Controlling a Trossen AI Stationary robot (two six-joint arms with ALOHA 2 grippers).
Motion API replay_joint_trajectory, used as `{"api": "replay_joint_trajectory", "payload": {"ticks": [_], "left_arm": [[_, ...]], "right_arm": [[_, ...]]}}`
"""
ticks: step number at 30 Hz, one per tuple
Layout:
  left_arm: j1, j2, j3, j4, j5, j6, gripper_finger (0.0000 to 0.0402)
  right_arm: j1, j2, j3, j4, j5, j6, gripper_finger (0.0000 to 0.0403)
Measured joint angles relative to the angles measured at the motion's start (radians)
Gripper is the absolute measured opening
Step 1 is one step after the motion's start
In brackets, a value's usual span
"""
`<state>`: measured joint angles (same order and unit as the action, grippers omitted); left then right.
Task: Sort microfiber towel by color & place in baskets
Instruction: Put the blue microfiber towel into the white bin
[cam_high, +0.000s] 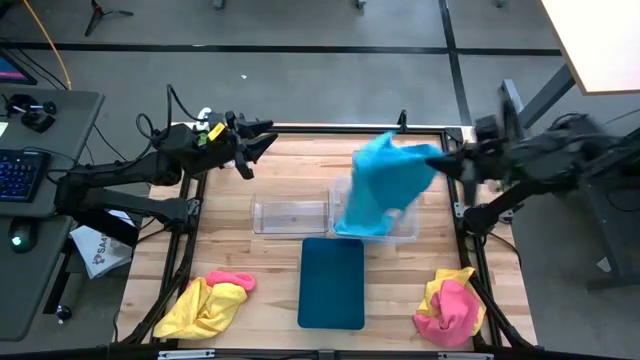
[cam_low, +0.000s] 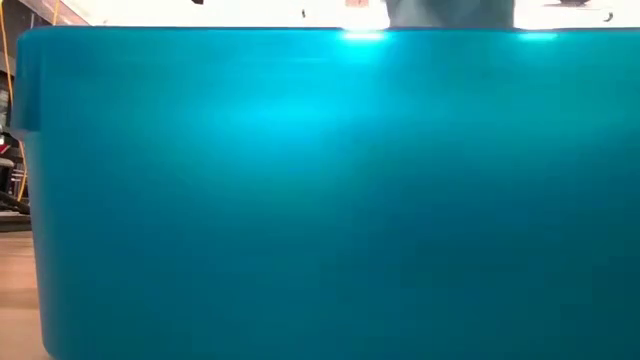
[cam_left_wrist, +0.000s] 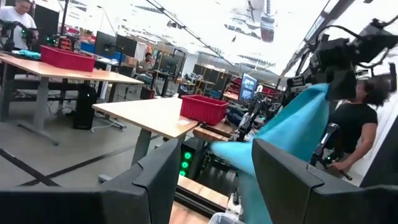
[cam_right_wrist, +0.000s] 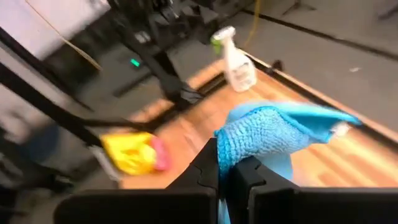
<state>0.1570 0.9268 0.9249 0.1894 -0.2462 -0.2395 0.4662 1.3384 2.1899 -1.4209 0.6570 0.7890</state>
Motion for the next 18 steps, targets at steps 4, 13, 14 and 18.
{"api": "replay_joint_trajectory", "payload": {"ticks": [4,13,14,18], "left_arm": [[0.0,0.0,0.0,-0.011,0.0,-0.043,0.0188],[-0.001,-0.003,0.0,-0.013,0.03,-0.065,0.0188],[-0.001,-0.004,0.0,-0.011,0.03,-0.065,0.0188],[0.0,-0.004,0.0,-0.009,0.026,-0.065,0.0188]], "right_arm": [[-0.082,0.036,-0.082,-0.058,-0.1,-0.011,0.0],[-0.122,0.042,-0.401,-0.013,-0.489,-0.004,0.0],[-0.131,0.041,-0.435,-0.002,-0.493,-0.004,0.0],[-0.225,0.042,-0.575,0.124,-0.465,-0.004,0.0]]}}
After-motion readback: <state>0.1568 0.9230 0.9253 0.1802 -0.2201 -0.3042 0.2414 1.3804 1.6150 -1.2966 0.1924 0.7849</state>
